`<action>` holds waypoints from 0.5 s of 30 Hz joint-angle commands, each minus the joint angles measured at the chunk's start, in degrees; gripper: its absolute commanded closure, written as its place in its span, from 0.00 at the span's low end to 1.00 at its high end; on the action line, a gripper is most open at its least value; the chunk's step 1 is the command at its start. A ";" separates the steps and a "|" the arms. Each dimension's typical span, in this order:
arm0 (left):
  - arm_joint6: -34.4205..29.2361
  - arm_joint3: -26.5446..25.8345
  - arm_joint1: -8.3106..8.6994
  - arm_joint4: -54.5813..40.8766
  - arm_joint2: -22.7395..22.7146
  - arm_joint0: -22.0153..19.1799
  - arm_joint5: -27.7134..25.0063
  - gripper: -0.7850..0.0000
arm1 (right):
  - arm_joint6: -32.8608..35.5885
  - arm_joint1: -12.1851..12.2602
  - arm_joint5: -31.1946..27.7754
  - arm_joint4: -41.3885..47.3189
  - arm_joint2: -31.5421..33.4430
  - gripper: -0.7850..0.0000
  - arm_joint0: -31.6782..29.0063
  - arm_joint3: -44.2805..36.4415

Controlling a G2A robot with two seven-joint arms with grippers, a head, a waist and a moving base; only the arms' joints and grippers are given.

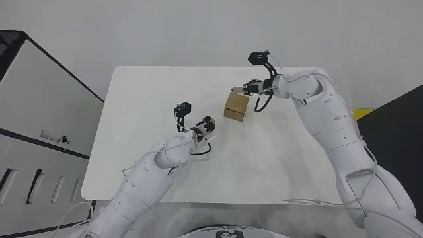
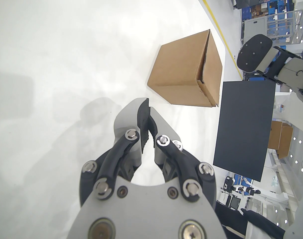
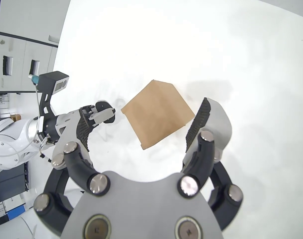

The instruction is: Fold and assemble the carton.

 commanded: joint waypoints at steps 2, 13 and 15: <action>0.00 0.00 0.00 0.00 0.00 0.00 0.00 1.00 | -2.26 -0.60 -0.36 0.41 -1.45 0.00 1.30 2.87; 0.00 0.00 0.00 0.00 0.00 0.00 0.00 1.00 | -3.12 -3.62 -3.01 6.26 -7.07 0.00 6.43 15.44; 0.00 0.00 0.00 0.00 0.00 0.00 0.00 1.00 | -2.37 -3.88 -3.51 7.70 -7.19 0.00 7.10 16.84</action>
